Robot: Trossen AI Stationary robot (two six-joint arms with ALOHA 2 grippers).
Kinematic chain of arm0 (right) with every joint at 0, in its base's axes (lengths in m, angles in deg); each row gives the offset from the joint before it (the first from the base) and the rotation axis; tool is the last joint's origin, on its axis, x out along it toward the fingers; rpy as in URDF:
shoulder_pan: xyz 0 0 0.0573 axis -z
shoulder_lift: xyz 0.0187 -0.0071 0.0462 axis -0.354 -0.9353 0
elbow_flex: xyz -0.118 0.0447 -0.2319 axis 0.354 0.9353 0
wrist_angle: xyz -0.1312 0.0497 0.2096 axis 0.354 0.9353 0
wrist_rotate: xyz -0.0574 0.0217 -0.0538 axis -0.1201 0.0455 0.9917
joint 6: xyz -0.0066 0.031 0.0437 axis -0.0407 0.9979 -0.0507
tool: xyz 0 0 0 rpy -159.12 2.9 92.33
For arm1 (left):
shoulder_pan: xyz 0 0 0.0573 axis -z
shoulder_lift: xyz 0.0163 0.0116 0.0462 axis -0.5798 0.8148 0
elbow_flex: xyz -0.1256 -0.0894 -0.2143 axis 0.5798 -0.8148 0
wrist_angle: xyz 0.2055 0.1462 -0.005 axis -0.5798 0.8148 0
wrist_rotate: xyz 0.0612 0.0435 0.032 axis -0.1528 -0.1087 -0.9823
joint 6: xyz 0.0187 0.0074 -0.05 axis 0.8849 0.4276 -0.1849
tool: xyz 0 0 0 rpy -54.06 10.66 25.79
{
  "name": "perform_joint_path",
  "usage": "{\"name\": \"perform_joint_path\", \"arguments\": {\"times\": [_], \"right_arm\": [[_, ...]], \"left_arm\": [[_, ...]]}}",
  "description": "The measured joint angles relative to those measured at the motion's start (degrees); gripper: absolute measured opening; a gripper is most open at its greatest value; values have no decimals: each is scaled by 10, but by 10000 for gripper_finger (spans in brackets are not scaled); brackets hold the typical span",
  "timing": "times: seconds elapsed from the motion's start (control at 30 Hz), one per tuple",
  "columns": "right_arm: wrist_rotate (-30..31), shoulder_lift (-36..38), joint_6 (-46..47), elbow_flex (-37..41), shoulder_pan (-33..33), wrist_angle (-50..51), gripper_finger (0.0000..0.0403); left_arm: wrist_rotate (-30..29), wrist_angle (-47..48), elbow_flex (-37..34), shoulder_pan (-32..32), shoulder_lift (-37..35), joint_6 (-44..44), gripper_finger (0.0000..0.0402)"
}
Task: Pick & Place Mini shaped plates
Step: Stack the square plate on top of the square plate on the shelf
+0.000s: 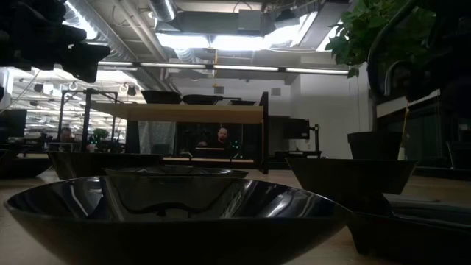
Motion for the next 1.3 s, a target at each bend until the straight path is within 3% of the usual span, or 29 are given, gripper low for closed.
{"name": "perform_joint_path", "arguments": {"times": [0.3,0.6,0.73,1.03,1.3], "right_arm": [[-8,0,-3,6,8,-2,194],[-31,2,-5,58,17,-78,190],[-28,2,-5,58,17,-80,154],[-9,-1,-8,60,18,-52,19],[13,-2,-42,7,18,35,9]], "left_arm": [[0,0,0,0,0,0,208],[0,0,0,0,0,0,208],[0,0,0,0,0,0,207],[0,0,0,0,0,0,208],[0,0,0,0,0,0,208]]}}
